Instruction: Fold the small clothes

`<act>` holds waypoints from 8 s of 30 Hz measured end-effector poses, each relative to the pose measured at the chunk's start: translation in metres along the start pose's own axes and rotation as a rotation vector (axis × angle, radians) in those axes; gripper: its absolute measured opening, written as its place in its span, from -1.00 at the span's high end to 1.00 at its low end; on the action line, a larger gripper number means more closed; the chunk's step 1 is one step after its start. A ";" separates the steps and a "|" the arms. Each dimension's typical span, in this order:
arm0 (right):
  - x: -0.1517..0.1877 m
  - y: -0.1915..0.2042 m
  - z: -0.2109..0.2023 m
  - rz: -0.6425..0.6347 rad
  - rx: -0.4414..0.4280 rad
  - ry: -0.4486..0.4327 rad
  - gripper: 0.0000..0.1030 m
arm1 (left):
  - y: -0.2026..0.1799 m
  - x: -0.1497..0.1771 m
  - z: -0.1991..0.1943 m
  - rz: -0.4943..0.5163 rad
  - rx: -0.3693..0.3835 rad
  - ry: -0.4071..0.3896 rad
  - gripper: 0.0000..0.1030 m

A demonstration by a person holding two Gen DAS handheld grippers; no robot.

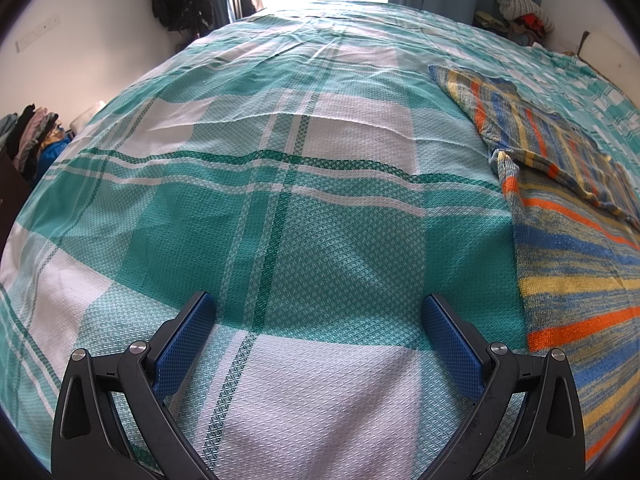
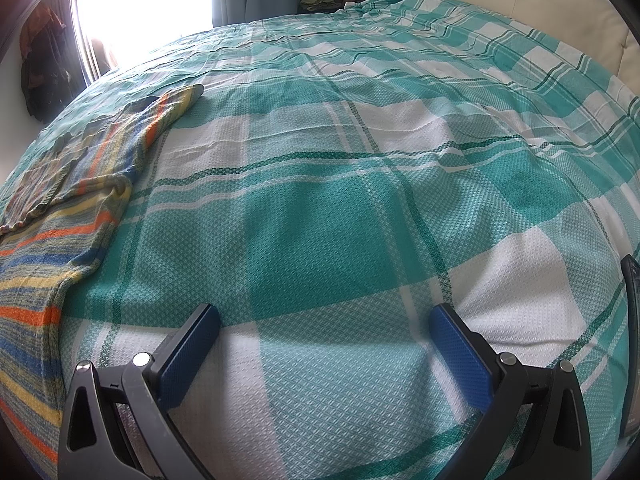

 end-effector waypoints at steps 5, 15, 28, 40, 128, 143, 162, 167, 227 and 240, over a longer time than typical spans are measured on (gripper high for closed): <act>0.000 0.000 0.000 0.000 0.000 0.000 -1.00 | 0.000 0.000 0.000 0.000 0.000 0.000 -0.99; 0.000 0.000 0.000 0.000 0.000 0.000 -1.00 | 0.000 0.000 0.000 0.000 0.000 0.000 -0.99; 0.000 0.000 0.000 0.000 0.000 0.000 -1.00 | 0.000 0.000 0.000 0.000 0.000 0.000 -0.99; 0.000 0.000 0.000 0.000 0.000 0.000 -1.00 | 0.000 0.000 0.000 0.000 0.000 0.000 -0.99; 0.000 0.000 0.000 0.001 -0.001 0.000 -1.00 | 0.000 0.000 0.001 0.000 0.001 0.002 -0.99; 0.001 0.000 0.000 0.001 -0.001 0.001 -1.00 | 0.000 0.000 0.001 0.000 0.001 0.001 -0.99; 0.001 0.001 0.000 0.002 0.000 -0.003 -1.00 | 0.000 0.000 0.001 0.000 0.002 0.001 -0.99; 0.002 0.001 0.000 0.006 -0.003 -0.005 -1.00 | -0.001 0.000 0.003 -0.003 0.006 0.005 -0.99; -0.137 0.102 -0.061 0.161 -0.588 0.158 0.86 | -0.104 -0.145 -0.003 -0.180 0.584 0.057 0.90; -0.193 0.150 0.047 0.216 -0.569 0.201 0.75 | -0.082 -0.204 0.104 -0.295 0.433 0.080 0.02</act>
Point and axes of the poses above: each gripper's, at about its wrist camera, not at the fingertips, and z roughly the way its jaws point, y to its left, x to its underside, the point moved 6 cm from there along z, roughly the way its jaws point, and after that the axes turned 15 degrees about x, right-handed, at the moved point
